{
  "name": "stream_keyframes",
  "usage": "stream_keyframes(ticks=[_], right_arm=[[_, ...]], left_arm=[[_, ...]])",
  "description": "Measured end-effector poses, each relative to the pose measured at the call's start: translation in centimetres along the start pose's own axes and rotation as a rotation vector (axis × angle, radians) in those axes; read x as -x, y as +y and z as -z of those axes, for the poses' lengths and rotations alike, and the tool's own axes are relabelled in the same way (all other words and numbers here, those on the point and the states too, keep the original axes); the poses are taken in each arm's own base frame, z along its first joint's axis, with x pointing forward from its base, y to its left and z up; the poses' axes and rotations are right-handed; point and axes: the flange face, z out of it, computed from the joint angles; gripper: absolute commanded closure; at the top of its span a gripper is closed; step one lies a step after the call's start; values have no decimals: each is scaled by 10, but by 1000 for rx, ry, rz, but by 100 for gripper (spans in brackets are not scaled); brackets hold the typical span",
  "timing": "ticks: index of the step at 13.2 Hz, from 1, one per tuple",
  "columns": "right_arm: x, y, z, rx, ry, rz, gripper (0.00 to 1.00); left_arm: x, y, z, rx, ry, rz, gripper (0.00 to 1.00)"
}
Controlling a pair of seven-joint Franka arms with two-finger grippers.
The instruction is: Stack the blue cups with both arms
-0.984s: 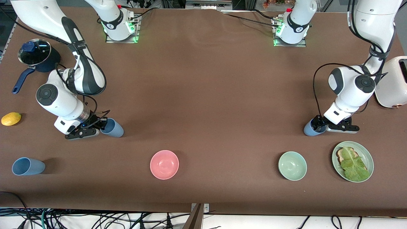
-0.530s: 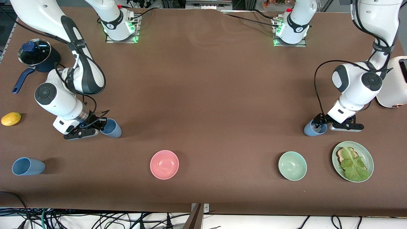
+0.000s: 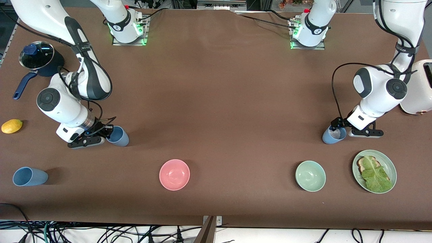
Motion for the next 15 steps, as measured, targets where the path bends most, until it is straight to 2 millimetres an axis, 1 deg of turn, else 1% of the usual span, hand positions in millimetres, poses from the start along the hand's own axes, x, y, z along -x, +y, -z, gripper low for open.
stream_keyframes(ticks=[3,8,13,15], right_arm=[[-2,-1,3,0,5,1,100],[-3,-1,9,0,10,3,100],[-3,-1,13,1,11,3,100],[-3,-1,12,1,11,3,100]], left_arm=[[1,1,2,13,-17,12,1],[-14,0,25,20,-7,13,1],[-21,-1,33,18,9,13,1],[-24,-3,37,16,19,14,5]])
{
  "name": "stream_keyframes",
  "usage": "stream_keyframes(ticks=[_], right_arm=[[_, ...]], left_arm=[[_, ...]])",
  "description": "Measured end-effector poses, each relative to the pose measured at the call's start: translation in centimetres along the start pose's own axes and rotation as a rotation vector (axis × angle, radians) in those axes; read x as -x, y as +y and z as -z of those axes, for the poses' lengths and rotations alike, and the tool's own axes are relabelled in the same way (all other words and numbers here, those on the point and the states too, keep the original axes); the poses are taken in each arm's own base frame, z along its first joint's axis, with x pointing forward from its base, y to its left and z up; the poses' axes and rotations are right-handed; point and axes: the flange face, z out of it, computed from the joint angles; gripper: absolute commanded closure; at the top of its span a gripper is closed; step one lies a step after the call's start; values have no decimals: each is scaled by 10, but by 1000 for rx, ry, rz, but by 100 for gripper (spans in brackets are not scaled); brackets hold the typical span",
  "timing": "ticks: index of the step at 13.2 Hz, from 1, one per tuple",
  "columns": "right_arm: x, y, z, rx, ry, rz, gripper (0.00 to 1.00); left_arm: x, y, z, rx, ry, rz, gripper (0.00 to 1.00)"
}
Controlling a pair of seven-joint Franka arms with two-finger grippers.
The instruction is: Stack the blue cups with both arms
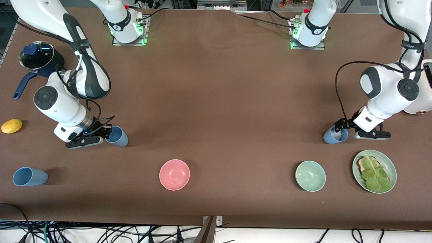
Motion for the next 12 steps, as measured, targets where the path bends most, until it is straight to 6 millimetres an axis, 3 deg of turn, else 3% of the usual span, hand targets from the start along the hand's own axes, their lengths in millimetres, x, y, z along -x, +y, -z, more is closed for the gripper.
stream_keyframes(ticks=[3,7,9,12], right_arm=[[0,0,0,0,-1,0,100],[0,0,0,0,-2,0,100],[0,0,0,0,-3,0,100],[0,0,0,0,-3,0,100]], left_arm=[[-2,-1,2,10,7,6,4],[1,-2,-11,19,-16,7,4],[2,-2,-17,19,-25,5,17],[0,-2,-18,19,-25,3,51]])
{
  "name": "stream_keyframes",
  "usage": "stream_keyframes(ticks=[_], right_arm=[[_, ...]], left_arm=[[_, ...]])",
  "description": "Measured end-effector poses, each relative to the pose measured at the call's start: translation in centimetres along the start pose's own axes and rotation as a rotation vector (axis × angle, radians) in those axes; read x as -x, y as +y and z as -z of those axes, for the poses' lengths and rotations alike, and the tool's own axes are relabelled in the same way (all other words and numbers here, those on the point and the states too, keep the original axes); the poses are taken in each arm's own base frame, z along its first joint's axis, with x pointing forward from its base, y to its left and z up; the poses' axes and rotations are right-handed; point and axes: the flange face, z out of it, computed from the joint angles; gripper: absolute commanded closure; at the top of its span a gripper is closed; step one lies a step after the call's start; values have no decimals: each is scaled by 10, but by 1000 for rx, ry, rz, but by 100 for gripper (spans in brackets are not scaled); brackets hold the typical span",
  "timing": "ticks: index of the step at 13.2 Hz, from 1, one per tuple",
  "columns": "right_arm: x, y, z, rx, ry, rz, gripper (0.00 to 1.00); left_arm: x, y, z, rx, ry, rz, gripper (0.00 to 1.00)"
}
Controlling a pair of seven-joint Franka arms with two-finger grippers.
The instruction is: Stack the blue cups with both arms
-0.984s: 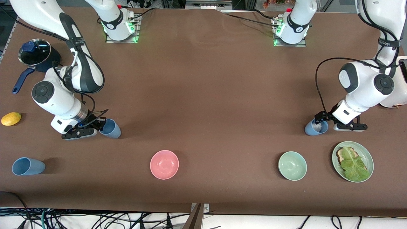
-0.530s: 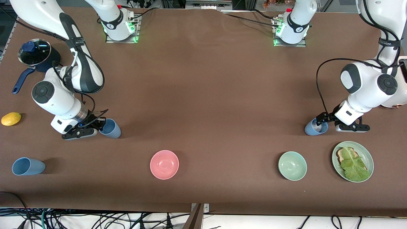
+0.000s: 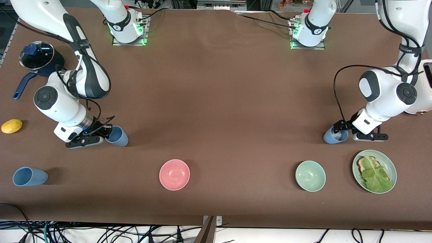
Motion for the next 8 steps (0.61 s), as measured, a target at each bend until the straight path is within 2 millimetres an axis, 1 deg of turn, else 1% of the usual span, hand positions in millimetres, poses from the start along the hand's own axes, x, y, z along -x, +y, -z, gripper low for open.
stream_keyframes(ticks=[3,4,5,8], right_arm=[[0,0,0,0,-1,0,100],[0,0,0,0,-1,0,100],[0,0,0,0,-1,0,100],[0,0,0,0,-2,0,100]], left_arm=[[0,0,0,0,1,-1,81],[0,0,0,0,1,-1,92],[-1,0,0,0,1,-2,100],[-1,0,0,0,2,-5,100]])
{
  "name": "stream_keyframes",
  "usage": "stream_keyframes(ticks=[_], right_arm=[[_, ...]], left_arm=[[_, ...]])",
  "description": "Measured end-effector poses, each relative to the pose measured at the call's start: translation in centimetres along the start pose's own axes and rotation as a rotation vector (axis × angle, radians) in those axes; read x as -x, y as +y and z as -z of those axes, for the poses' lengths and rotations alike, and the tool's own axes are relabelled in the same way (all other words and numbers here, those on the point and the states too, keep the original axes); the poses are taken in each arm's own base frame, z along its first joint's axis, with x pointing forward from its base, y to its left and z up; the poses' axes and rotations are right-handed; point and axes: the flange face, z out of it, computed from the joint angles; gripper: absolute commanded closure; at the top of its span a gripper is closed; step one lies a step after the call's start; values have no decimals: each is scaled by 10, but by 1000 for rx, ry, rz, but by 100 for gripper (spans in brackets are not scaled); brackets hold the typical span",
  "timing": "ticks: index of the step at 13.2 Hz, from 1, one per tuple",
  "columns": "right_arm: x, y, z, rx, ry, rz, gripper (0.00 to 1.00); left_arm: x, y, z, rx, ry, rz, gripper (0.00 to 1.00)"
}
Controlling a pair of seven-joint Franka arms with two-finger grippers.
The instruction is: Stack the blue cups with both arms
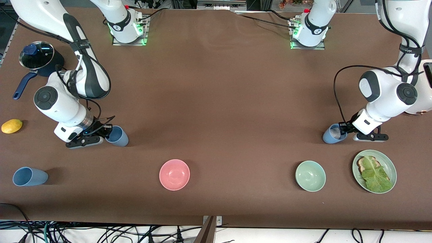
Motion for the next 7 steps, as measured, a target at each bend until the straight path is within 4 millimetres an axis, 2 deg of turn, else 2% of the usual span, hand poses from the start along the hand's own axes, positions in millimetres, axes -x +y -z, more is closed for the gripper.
stream_keyframes(ticks=[3,7], right_arm=[[0,0,0,0,0,0,100],[1,0,4,-1,-6,0,100]], left_arm=[[-3,2,2,0,7,-5,100],[-26,9,28,7,24,-23,100]])
